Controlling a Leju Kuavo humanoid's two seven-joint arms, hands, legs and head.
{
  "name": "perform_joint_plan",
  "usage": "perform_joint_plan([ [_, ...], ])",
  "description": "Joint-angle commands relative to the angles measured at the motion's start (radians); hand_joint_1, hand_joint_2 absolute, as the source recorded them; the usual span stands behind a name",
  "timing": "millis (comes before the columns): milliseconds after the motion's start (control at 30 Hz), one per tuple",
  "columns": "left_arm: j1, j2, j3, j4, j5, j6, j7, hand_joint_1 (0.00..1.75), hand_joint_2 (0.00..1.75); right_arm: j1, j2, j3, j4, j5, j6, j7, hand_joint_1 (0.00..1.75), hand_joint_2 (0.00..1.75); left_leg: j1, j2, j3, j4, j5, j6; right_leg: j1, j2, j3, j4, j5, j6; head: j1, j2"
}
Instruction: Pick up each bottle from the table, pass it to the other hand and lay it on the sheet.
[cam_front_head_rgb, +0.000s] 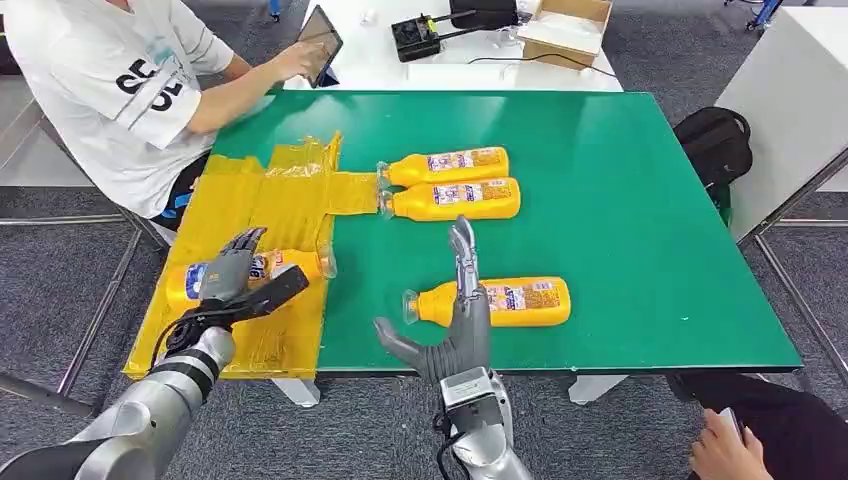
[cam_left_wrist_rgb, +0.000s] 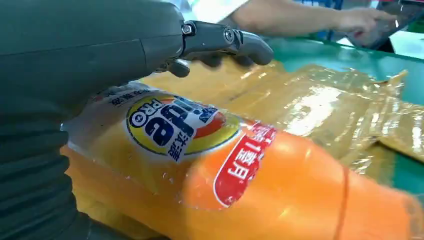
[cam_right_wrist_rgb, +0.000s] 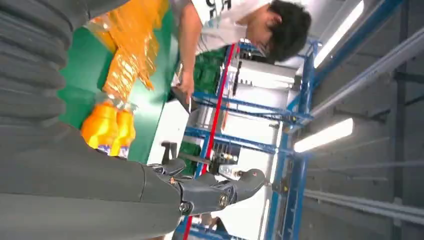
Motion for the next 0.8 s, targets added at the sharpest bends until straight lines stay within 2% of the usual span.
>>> perform_joint_plan([
  [33,0.006,-0.035,0.141,0.053,0.069,-0.089,-0.064,0.00,1.75,-0.018,0.046,-0.031,0.123,-0.003,0.009,-0.033,0.00,1.75,0.000,0.001,0.004,-0.002,0.000,0.001,0.000,0.000,0.004,-0.001,0.000,-0.003,0.000,0.000],
  [133,0.008,-0.038,0.142,0.050,0.075,-0.109,-0.088,0.00,1.75,-0.020,0.048,-0.037,0.131,-0.004,0.013,-0.033,0.00,1.75,0.000,0.001,0.006,-0.001,0.000,0.001,0.000,0.001,0.006,-0.001,0.000,-0.002,0.000,0.000],
  [367,-0.005,-0.070,0.258,0.003,0.275,-0.343,-0.299,0.00,1.75,-0.025,0.054,-0.065,0.159,0.011,0.044,-0.033,0.00,1.75,0.000,0.001,0.008,-0.001,0.001,0.001,0.000,0.000,0.008,-0.001,0.001,-0.002,0.000,0.000],
  [567,0.003,-0.096,0.255,-0.080,0.352,-0.381,-0.314,0.00,1.75,-0.025,0.055,-0.072,0.167,0.017,0.052,-0.033,0.00,1.75,0.000,0.001,0.007,-0.001,0.001,0.002,0.001,0.000,0.006,-0.001,0.001,-0.002,0.000,0.000],
  [600,0.042,-0.122,0.210,-0.214,0.518,-0.335,-0.314,0.00,1.75,-0.026,0.055,-0.075,0.171,0.024,0.052,-0.033,0.00,1.75,0.000,0.003,0.008,-0.001,0.001,0.002,0.001,0.001,0.007,-0.001,0.001,-0.003,0.000,0.000],
  [633,0.048,-0.137,0.211,-0.249,0.581,-0.286,-0.314,0.00,1.75,-0.026,0.055,-0.074,0.174,0.029,0.046,-0.033,0.00,1.75,0.000,0.001,0.007,-0.001,0.001,0.002,0.001,0.000,0.007,-0.001,0.001,-0.002,0.000,0.000],
  [700,0.084,-0.182,0.143,-0.429,0.765,-0.039,-0.314,0.00,1.75,-0.039,0.055,-0.068,0.223,0.102,0.031,-0.033,0.00,1.75,0.001,0.000,0.005,0.000,0.001,0.002,0.002,-0.002,0.006,-0.001,0.001,-0.002,0.000,0.000],
  [733,0.100,-0.186,0.106,-0.492,0.812,-0.002,-0.314,0.00,1.75,-0.046,0.054,-0.067,0.244,0.128,0.037,-0.033,0.00,1.75,0.001,0.000,0.004,0.000,0.001,0.002,0.002,-0.001,0.005,0.000,0.001,-0.002,0.000,0.000],
  [800,0.100,-0.186,0.106,-0.492,0.812,-0.002,-0.314,0.00,1.75,-0.046,0.054,-0.067,0.244,0.128,0.037,-0.033,0.00,1.75,0.001,0.000,0.002,0.001,0.001,0.002,0.002,-0.001,0.002,0.000,0.001,-0.002,0.000,0.000],
])
